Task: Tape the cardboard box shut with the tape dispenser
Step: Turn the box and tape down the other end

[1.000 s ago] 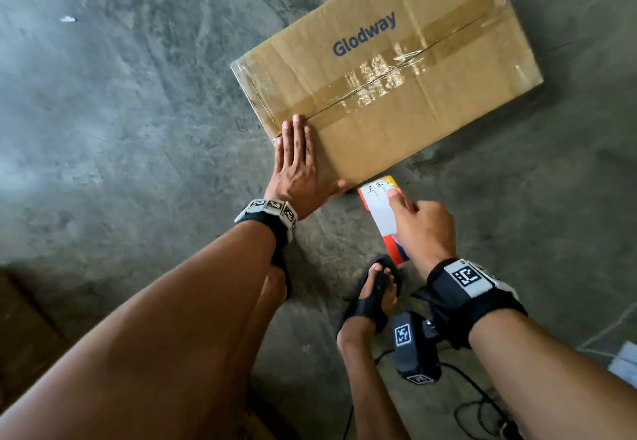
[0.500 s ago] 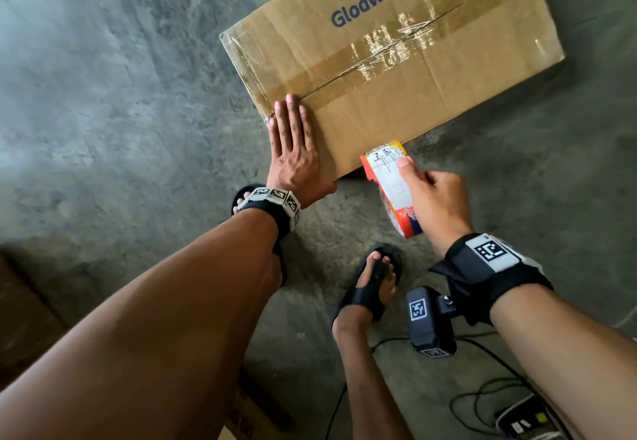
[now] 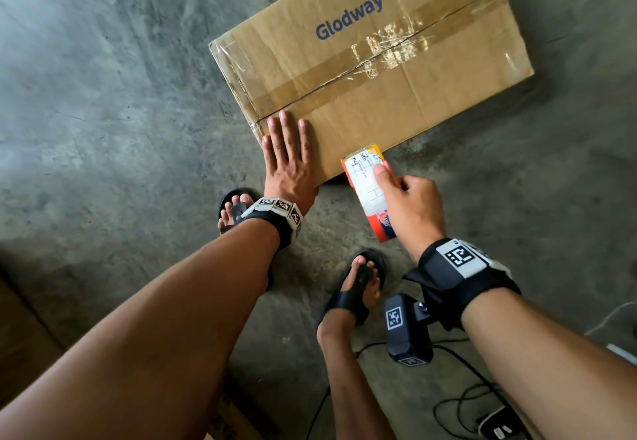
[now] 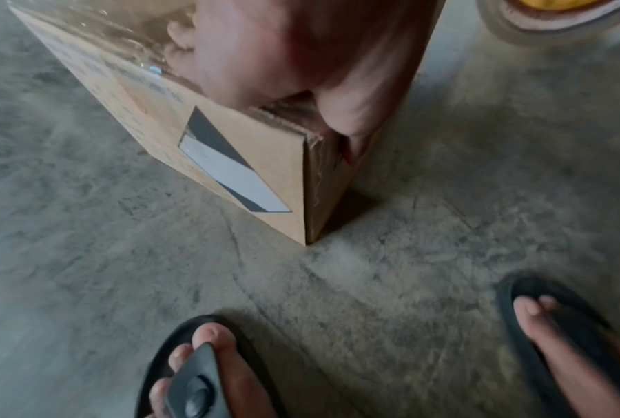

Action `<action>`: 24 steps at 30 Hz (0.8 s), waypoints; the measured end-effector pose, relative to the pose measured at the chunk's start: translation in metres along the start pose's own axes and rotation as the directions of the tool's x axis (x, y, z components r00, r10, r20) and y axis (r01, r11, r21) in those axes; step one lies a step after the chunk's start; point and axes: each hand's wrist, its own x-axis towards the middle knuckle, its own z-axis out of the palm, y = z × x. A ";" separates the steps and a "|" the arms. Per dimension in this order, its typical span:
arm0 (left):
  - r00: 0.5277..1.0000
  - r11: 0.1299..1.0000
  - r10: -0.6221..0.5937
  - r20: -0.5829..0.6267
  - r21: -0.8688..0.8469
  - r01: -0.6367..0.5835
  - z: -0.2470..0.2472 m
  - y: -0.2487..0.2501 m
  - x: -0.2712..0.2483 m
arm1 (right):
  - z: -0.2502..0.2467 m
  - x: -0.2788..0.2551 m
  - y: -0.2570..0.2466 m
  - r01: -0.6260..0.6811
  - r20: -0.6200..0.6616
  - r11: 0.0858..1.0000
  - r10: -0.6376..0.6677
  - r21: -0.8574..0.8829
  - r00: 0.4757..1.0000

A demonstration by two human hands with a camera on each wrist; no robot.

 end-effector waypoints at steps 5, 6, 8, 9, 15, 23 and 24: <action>0.987 0.999 -0.029 0.160 -0.039 0.036 -0.018 0.000 0.003 | -0.019 -0.003 -0.017 0.028 0.068 0.999 -0.025 -0.038 0.997; 0.980 0.999 -0.009 0.197 -0.037 0.017 -0.026 -0.001 0.004 | -0.023 -0.004 -0.020 0.041 0.076 0.999 -0.038 -0.029 0.996; 0.963 0.998 0.016 0.270 -0.067 0.002 -0.045 -0.009 0.006 | -0.028 -0.006 -0.026 0.056 0.097 0.998 -0.053 -0.026 0.994; 0.957 0.994 0.021 0.291 -0.109 0.011 -0.060 -0.013 0.006 | -0.032 -0.009 -0.031 0.070 0.102 0.997 -0.067 -0.035 0.993; 0.967 0.860 -0.034 0.251 -0.486 0.156 -0.124 -0.034 0.013 | -0.042 -0.018 -0.065 0.171 0.117 0.969 -0.152 -0.180 0.982; 0.939 0.692 -0.119 0.322 -0.651 0.311 -0.134 -0.076 -0.063 | -0.034 -0.014 -0.117 0.296 0.166 0.880 -0.250 -0.371 0.954; 0.929 0.688 -0.115 0.351 -0.647 0.330 -0.125 -0.084 -0.081 | -0.036 -0.013 -0.125 0.308 0.173 0.867 -0.260 -0.391 0.950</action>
